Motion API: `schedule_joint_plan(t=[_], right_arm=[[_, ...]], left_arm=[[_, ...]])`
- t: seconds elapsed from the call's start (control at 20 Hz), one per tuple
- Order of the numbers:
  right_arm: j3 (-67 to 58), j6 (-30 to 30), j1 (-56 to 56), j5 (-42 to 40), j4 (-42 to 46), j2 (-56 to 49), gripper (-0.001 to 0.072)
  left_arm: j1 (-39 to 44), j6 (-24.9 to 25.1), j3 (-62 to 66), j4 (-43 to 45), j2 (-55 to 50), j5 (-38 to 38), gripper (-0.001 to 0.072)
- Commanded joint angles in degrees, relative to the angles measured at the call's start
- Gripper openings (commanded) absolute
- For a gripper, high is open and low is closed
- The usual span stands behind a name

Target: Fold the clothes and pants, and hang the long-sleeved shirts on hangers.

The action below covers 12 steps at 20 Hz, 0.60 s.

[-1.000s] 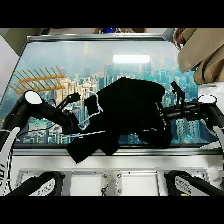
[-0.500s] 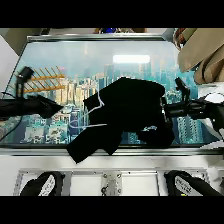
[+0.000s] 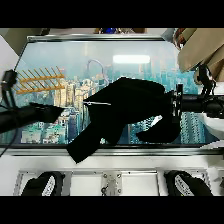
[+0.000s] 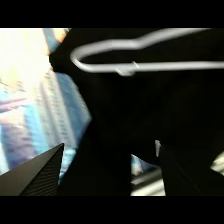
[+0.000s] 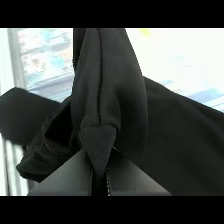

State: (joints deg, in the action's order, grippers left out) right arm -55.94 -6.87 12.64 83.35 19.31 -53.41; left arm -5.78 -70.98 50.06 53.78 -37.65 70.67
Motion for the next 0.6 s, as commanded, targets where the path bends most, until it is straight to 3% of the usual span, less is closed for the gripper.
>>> schedule_joint_plan(t=[0.0,0.2,0.4,0.55], right_arm=[[-0.2,-1.6,0.1,-0.9,0.0,0.9,0.0019],[-0.2,-2.4,0.1,-0.9,0.0,0.9,0.002],[-0.2,-3.0,0.1,-0.9,0.0,0.9,0.002],[-0.2,-3.0,0.1,-0.9,0.0,0.9,0.002]], left_arm=[[16.1,-14.2,-5.3,0.7,-1.8,-7.8,0.0621],[33.7,-24.2,-1.6,4.4,-10.9,-21.0,0.0621],[43.7,-38.8,6.6,20.2,-19.8,-19.6,0.062],[47.1,-42.6,11.3,19.7,-25.1,-19.6,0.0621]])
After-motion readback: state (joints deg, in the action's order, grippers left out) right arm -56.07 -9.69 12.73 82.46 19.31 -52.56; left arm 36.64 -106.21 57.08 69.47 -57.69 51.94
